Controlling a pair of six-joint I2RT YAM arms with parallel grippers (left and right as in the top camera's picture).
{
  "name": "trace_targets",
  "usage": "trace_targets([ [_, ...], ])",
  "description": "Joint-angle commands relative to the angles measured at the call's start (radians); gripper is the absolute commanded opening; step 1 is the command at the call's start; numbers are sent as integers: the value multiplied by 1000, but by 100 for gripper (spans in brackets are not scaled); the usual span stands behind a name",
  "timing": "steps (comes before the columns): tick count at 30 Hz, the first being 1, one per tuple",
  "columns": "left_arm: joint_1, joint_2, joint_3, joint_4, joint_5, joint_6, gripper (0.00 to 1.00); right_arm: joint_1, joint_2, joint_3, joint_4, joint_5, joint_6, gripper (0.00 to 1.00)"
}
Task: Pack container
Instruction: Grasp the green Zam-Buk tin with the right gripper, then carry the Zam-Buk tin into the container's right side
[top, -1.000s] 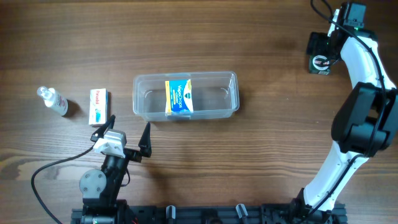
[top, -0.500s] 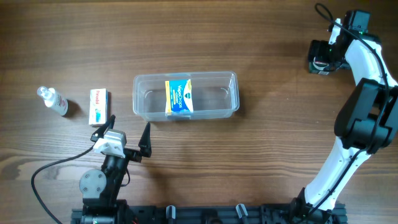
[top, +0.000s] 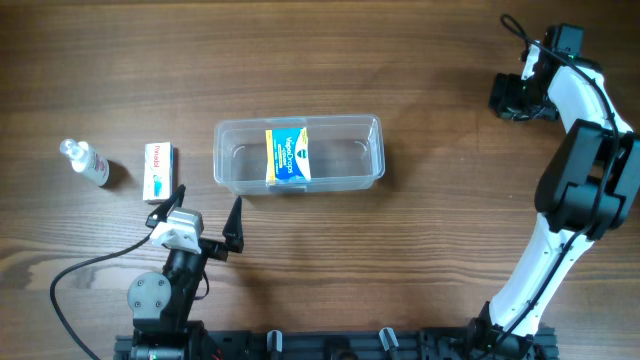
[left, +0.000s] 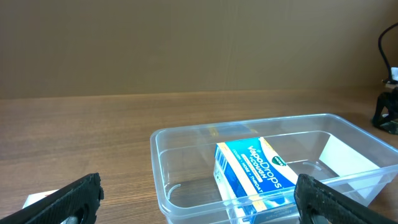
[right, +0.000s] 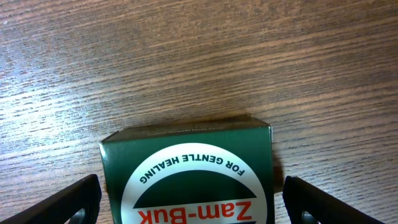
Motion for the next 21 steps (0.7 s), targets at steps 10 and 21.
trace_targets([
  [10,5,-6,-5,-3,-6,16,100,6,18,17,7,32,27,55],
  [21,5,-6,-5,-3,-6,16,100,38,-290,32,-130,-349,45,59],
])
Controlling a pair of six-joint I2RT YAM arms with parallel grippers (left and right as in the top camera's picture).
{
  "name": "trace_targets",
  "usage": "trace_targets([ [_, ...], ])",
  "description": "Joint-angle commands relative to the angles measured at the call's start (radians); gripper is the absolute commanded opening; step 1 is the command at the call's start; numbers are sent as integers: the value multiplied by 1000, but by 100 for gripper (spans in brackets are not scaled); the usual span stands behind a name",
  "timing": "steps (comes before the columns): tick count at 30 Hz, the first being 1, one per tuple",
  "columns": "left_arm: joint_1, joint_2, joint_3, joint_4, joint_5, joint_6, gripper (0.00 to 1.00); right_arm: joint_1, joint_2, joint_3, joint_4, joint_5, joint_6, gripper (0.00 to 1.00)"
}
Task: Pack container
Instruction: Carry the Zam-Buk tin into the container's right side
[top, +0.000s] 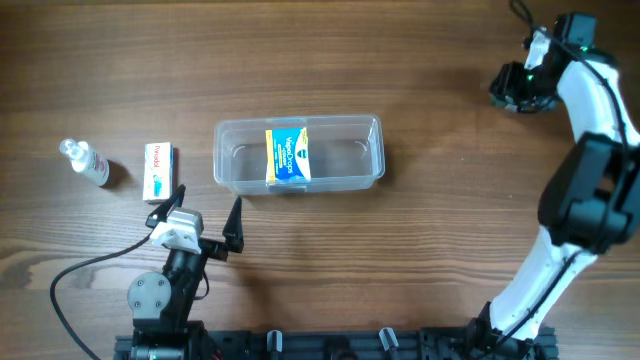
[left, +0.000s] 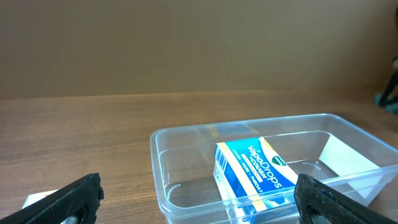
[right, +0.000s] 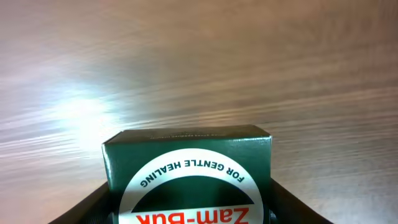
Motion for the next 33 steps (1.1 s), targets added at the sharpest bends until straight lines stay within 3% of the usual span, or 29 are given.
trace_targets([
  [1,5,-6,-5,-3,-6,16,100,40,-175,25,-64,-161,11,59],
  [7,5,-6,-5,-3,-6,16,100,235,-397,25,-231,-208,46,59],
  [13,5,-6,-5,-3,-6,16,100,544,-396,20,-314,-84,194,60],
  [19,5,-6,-5,-3,-6,16,100,778,-365,-80,-238,60,352,60],
  [26,5,-6,-5,-3,-6,16,100,818,-251,-218,6,84,425,60],
  [33,5,-6,-5,-3,-6,16,100,818,-143,-221,-1,168,502,63],
])
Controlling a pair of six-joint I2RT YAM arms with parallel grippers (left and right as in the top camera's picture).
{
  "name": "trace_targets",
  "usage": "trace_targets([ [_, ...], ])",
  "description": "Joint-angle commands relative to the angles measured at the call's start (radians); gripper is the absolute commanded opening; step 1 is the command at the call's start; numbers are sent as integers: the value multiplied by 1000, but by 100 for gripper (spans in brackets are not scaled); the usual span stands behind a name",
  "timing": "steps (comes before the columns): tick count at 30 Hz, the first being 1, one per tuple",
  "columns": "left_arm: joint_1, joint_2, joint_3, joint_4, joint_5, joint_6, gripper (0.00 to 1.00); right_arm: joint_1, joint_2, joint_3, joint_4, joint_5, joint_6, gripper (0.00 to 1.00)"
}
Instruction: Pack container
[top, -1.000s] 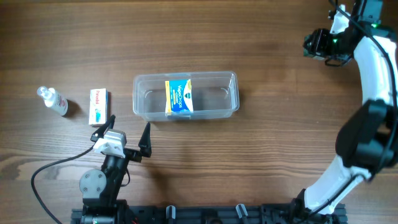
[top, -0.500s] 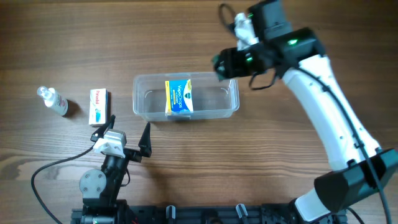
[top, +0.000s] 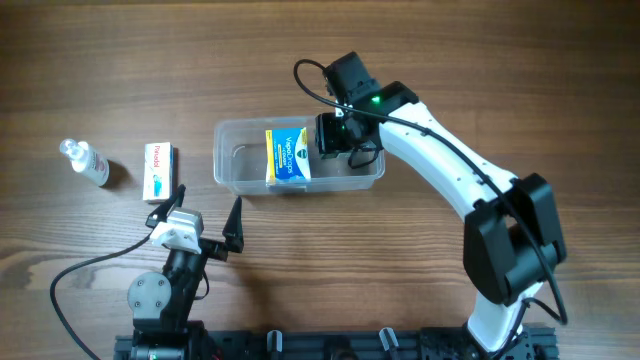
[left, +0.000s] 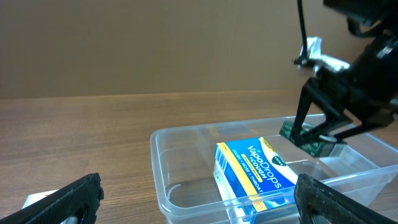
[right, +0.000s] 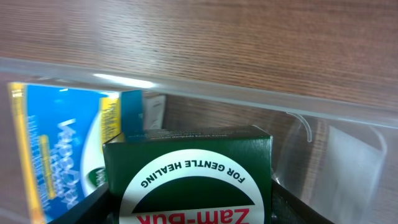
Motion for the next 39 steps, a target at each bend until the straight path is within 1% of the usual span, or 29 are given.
trace_targets([
  [1,5,-6,-5,-3,-6,16,100,2,39,-4,-1,58,64,63],
  [6,5,-6,-5,-3,-6,16,100,2,55,-4,2,60,66,64],
  [8,5,-6,-5,-3,-6,16,100,2,57,-5,14,66,64,68],
  [12,5,-6,-5,-3,-6,16,100,2,68,-5,39,65,69,70],
  [14,5,-6,-5,-3,-6,16,100,2,68,-5,41,65,68,81],
  [15,5,-6,-5,-3,-6,16,100,2,68,-5,41,65,68,83],
  [18,5,-6,-5,-3,-6,16,100,0,67,3,43,66,60,85],
  [21,5,-6,-5,-3,-6,16,100,-1,32,68,7,62,3,86],
  [23,5,-6,-5,-3,-6,16,100,-3,-10,123,-28,66,-18,89],
  [25,5,-6,-5,-3,-6,16,100,-15,-83,177,-50,67,-48,95],
  [26,5,-6,-5,-3,-6,16,100,-32,-137,193,-58,85,-72,100],
  [28,5,-6,-5,-3,-6,16,100,-89,-237,196,-100,178,-94,100],
  [30,5,-6,-5,-3,-6,16,100,-205,-314,196,-176,253,-95,100],
  [31,5,-6,-5,-3,-6,16,100,-270,-328,195,-211,251,-94,100],
  [33,5,-6,-5,-3,-6,16,100,-401,-327,190,-264,189,-87,100],
  [35,5,-6,-5,-3,-6,16,100,-475,-325,161,-271,134,-88,100],
  [37,5,-6,-5,-3,-6,16,100,-514,-325,138,-272,135,-89,100],
  [39,5,-6,-5,-3,-6,16,100,-521,-325,127,-269,135,-85,100],
])
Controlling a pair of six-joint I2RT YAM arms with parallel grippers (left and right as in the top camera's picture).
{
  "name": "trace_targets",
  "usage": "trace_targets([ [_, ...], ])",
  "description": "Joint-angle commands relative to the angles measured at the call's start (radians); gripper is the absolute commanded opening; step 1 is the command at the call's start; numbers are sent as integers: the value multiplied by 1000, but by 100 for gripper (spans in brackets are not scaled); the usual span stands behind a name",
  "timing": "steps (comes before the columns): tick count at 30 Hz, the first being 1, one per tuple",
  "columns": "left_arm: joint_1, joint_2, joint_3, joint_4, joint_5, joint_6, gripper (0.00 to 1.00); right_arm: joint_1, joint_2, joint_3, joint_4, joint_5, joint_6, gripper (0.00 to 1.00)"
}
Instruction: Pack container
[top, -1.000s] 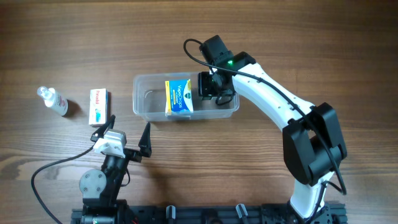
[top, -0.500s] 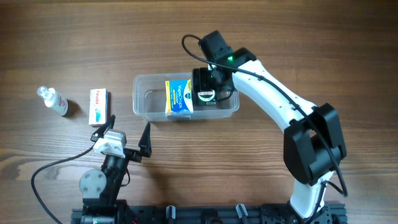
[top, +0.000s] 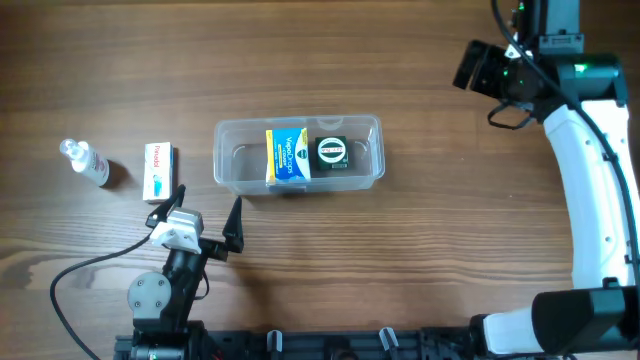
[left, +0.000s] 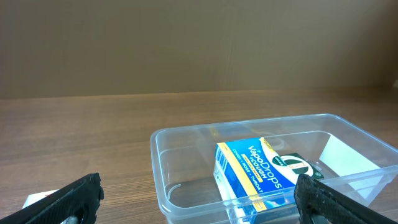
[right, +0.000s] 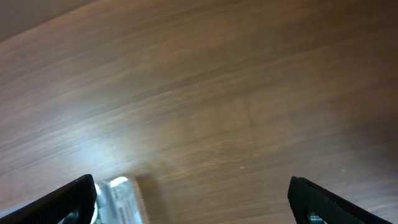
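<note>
A clear plastic container (top: 225, 165) lies mid-table. Inside it a blue VapoDrops box (top: 287, 155) stands next to a green Zam-Buk box (top: 331, 152) lying flat, label up. Both also show in the left wrist view, the blue box (left: 249, 168) in front of the green one (left: 300, 165). My right gripper (top: 476, 68) is far off at the back right, open and empty (right: 196, 202), over bare wood. My left gripper (top: 208, 207) rests open near the front edge, facing the container (left: 198, 199). A white box (top: 158, 170) and a small clear bottle (top: 85, 162) lie left of the container.
The wooden table (top: 420, 260) carries nothing else. The right arm's white links (top: 590, 180) run down the right side. A black cable (top: 80, 275) trails from the left arm's base at the front.
The green Zam-Buk box was in my right gripper inside the container; now it lies there, let go. The right gripper is open and has moved to the back right. The left arm is unchanged.
My right gripper stood open around the green box at the table's far right. Then it was shut on the box. Later it held the box inside the container beside the blue box. Now the box lies in the container and the gripper is away, open.
</note>
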Motion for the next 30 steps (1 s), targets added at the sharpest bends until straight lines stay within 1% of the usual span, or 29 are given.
trace_targets([
  [1,5,-6,-5,-3,-6,16,100,-8,11,-21,3,-23,-10,99],
  [6,5,-6,-5,-3,-6,16,100,-8,11,-138,66,21,-10,100],
  [10,5,-6,-5,-3,4,8,100,-8,11,-148,67,21,-19,100],
  [12,5,-6,-5,4,60,8,100,-8,11,-148,67,21,-19,100],
  [13,5,-6,-5,38,159,7,100,-8,11,-148,67,21,-19,100],
  [14,5,-6,-2,58,226,7,100,-8,11,-148,67,21,-19,100],
  [16,6,-6,52,40,246,-38,100,-8,11,-148,67,21,-19,100],
  [18,6,13,214,-129,114,-40,100,-8,11,-148,68,21,-19,100],
  [19,6,50,322,-249,17,-40,100,-8,11,-148,67,21,-19,100],
  [20,6,86,392,-322,-34,-40,100,-8,11,-148,67,21,-19,100],
  [21,5,151,498,-427,-89,-36,100,-8,11,-148,67,21,-19,100],
  [22,5,217,593,-510,-113,-35,100,-8,11,-148,67,21,-19,100],
  [23,5,314,722,-583,-85,17,100,-8,11,-148,67,21,-19,100],
  [25,5,396,816,-602,-84,39,100,-8,11,-148,68,21,-19,100],
  [26,5,430,848,-628,-97,34,100,-8,11,-148,68,21,-19,100],
  [28,5,537,935,-743,-178,-33,100,-8,11,-148,68,21,-19,100],
  [29,6,676,1036,-881,-280,-76,100,-8,11,-148,68,21,-19,100],
  [30,6,793,1111,-972,-352,-76,100,-8,11,-148,68,21,-19,99],
])
